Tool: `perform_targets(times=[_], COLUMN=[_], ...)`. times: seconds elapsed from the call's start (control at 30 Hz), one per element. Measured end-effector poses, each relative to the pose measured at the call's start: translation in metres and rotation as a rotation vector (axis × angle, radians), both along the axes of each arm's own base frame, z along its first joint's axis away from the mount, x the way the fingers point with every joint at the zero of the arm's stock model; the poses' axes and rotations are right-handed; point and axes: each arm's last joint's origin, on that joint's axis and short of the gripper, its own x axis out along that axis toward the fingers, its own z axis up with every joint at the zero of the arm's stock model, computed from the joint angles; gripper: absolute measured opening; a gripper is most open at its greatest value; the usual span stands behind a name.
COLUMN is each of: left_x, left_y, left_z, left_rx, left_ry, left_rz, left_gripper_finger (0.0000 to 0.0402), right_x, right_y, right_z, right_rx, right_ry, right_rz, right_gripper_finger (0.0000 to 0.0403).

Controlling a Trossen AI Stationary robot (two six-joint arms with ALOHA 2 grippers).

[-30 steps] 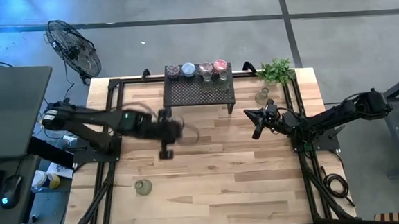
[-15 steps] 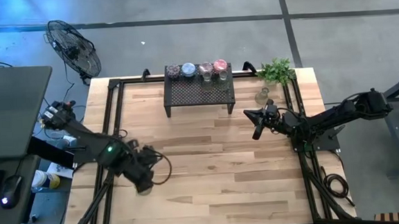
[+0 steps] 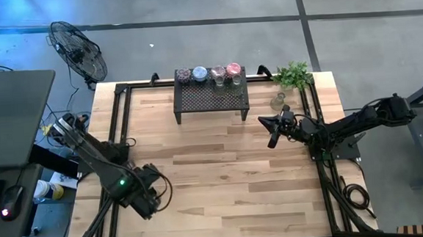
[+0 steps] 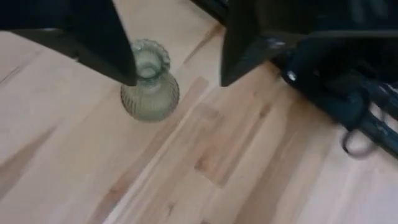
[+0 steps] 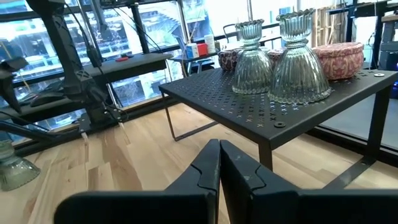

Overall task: Pick & Place candle stick holders
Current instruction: Align the candle holder with the other candle holder on the shelf

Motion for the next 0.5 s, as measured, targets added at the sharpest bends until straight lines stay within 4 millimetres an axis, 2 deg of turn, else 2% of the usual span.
perform_targets(times=[0.1, 0.2, 0.3, 0.5], left_x=[-0.002, -0.008, -0.011, -0.012], left_y=[-0.008, -0.012, -0.016, -0.016], left_z=[-0.013, -0.026, -0.036, -0.056], left_rx=[-0.028, -0.036, -0.057, -0.095], left_ry=[-0.002, 0.011, 0.02, 0.032], left_rz=[0.0, 0.001, 0.001, -0.009], left_gripper_finger=[0.028, 0.0316, 0.0329, 0.0332], right_x=[0.0, 0.0, 0.0, 0.0], right_y=[0.0, 0.0, 0.0, 0.0], right_z=[0.0, 0.0, 0.0, 0.0], right_rx=[-0.006, -0.006, -0.006, -0.006], right_ry=[0.002, 0.002, 0.002, 0.002], right_rz=[0.001, 0.001, 0.003, 0.003], right_gripper_finger=[0.0002, 0.0001, 0.0002, 0.0001])
